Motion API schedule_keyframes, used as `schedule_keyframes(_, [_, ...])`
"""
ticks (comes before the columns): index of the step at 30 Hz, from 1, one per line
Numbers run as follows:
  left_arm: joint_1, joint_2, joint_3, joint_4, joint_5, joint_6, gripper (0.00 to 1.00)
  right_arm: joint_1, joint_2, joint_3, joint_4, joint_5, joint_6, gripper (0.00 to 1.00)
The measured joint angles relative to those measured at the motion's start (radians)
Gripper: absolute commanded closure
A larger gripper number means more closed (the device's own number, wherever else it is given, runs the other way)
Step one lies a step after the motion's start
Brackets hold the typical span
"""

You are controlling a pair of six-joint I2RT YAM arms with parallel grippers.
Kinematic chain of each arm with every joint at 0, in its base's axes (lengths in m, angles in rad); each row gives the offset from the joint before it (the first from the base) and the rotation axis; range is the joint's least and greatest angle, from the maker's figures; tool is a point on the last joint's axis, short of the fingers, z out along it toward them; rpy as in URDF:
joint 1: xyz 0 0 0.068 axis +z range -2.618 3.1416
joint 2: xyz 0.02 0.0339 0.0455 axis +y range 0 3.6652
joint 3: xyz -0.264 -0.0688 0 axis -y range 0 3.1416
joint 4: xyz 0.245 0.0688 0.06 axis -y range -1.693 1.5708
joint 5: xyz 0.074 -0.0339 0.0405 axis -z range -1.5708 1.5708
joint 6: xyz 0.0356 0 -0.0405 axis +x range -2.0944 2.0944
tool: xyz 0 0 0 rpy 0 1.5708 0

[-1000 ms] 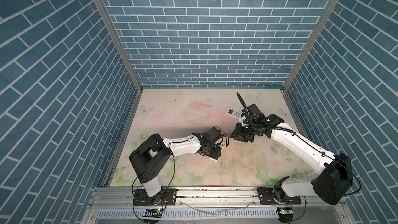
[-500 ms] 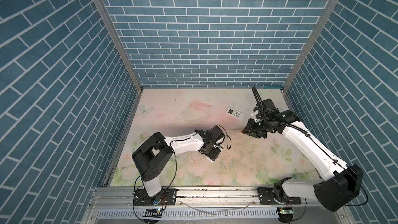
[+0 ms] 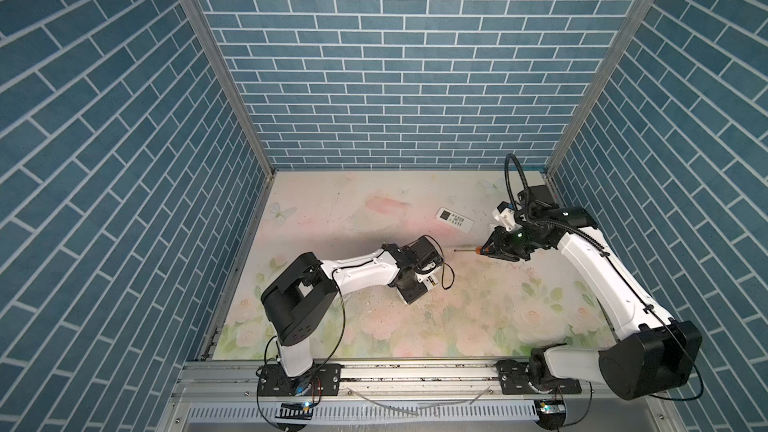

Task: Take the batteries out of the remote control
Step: 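Lift the screwdriver away from the remote with the right gripper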

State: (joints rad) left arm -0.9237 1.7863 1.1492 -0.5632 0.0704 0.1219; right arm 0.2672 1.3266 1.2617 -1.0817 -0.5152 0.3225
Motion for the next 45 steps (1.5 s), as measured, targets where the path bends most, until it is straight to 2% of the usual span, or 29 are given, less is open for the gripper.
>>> schedule_keyframes(8, [0.0,0.0,-0.047,0.05,0.016,0.115,0.81,-0.004,0.044,0.007,-0.067,-0.076,-0.115,1.0])
schedule_keyframes(16, [-0.001,-0.024,-0.101,0.143,0.051,0.168,0.82,-0.005,0.094,0.007,-0.085,-0.141,-0.192,1.0])
schedule_keyframes(22, [-0.001,-0.029,-0.117,0.188,0.061,0.188,0.82,-0.005,0.146,0.007,-0.13,-0.124,-0.24,1.0])
schedule_keyframes(45, [0.003,-0.001,-0.096,0.201,0.108,0.21,0.81,-0.003,0.199,0.0,-0.132,-0.076,-0.272,1.0])
